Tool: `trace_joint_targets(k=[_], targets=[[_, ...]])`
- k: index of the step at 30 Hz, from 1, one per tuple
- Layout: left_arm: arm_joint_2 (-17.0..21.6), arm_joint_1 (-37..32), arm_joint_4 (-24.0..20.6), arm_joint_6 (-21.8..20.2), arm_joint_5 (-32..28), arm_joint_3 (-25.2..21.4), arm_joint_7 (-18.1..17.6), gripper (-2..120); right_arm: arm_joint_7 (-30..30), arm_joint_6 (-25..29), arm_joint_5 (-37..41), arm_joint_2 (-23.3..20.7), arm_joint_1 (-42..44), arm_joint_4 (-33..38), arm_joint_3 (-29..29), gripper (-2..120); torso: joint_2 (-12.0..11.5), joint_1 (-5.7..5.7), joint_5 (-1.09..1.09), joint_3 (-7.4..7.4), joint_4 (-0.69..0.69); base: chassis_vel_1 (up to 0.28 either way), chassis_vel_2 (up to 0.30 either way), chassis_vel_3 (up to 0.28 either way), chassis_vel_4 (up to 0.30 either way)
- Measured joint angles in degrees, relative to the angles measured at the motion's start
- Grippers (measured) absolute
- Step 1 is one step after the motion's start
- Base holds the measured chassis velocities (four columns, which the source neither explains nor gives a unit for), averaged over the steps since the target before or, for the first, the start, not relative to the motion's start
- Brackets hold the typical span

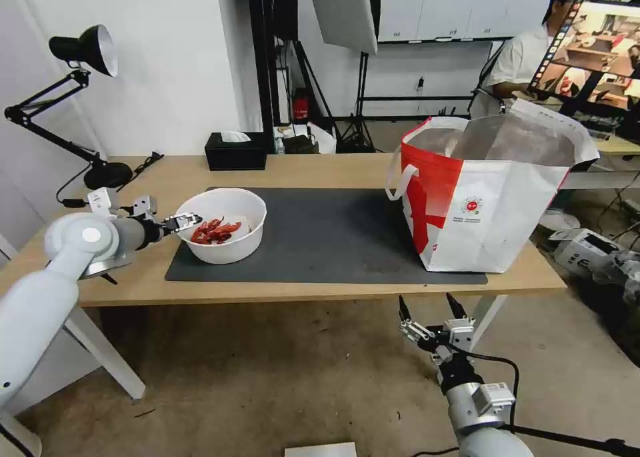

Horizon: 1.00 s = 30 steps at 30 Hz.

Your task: Pick up the trash from the table and place it into the takeout bag.

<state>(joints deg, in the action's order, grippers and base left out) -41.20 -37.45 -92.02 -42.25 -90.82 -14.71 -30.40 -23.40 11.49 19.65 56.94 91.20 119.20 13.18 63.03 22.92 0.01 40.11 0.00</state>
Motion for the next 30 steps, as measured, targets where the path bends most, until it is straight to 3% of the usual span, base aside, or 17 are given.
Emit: trace_joint_targets(k=[3,5,7,9,17,21,26,30], targets=[[-0.13,0.42,0.3,0.01,-0.48,0.5,-0.61,82,0.0,0.0,0.0,0.0,0.0,0.0,0.0,100,0.0,0.0,0.0,0.0,0.0,0.0,0.0,0.0,0.0],[-0.25,0.75,0.68,0.04,-0.79,1.04,-1.01,68,0.0,0.0,0.0,0.0,0.0,0.0,0.0,100,0.0,0.0,0.0,0.0,0.0,0.0,0.0,0.0,0.0],[-0.27,0.79,0.73,0.04,-0.82,1.14,-1.05,68,0.0,0.0,0.0,0.0,0.0,0.0,0.0,100,0.0,0.0,0.0,0.0,0.0,0.0,0.0,0.0,0.0],[-0.37,0.9,0.92,0.06,-0.95,1.46,-1.19,54,0.0,0.0,0.0,0.0,0.0,0.0,0.0,100,0.0,0.0,-0.01,0.0,0.0,0.0,0.0,0.0,0.0],[-0.36,1.1,1.12,0.09,-1.01,1.82,-1.26,30,0.0,0.0,0.0,0.0,0.0,0.0,0.0,100,0.0,0.0,0.0,0.0,0.0,0.0,0.0,0.0,0.0],[-0.43,1.03,1.1,0.12,-1.01,1.83,-1.42,9,0.0,0.0,0.0,0.0,0.0,0.0,0.0,100,0.0,0.0,0.0,0.0,0.0,0.0,0.0,0.0,0.0],[-0.7,0.93,1.03,0.12,-0.99,1.74,-1.82,0,0.0,0.0,0.0,0.0,0.0,0.0,0.0,100,0.0,0.0,-0.01,0.0,0.0,0.0,0.0,0.0,0.0],[-0.7,0.78,0.81,0.12,-0.99,1.58,-1.9,0,0.0,0.0,0.0,0.0,0.0,0.0,0.0,100,0.0,0.0,-0.01,0.0,0.0,0.0,0.0,0.0,0.0]])
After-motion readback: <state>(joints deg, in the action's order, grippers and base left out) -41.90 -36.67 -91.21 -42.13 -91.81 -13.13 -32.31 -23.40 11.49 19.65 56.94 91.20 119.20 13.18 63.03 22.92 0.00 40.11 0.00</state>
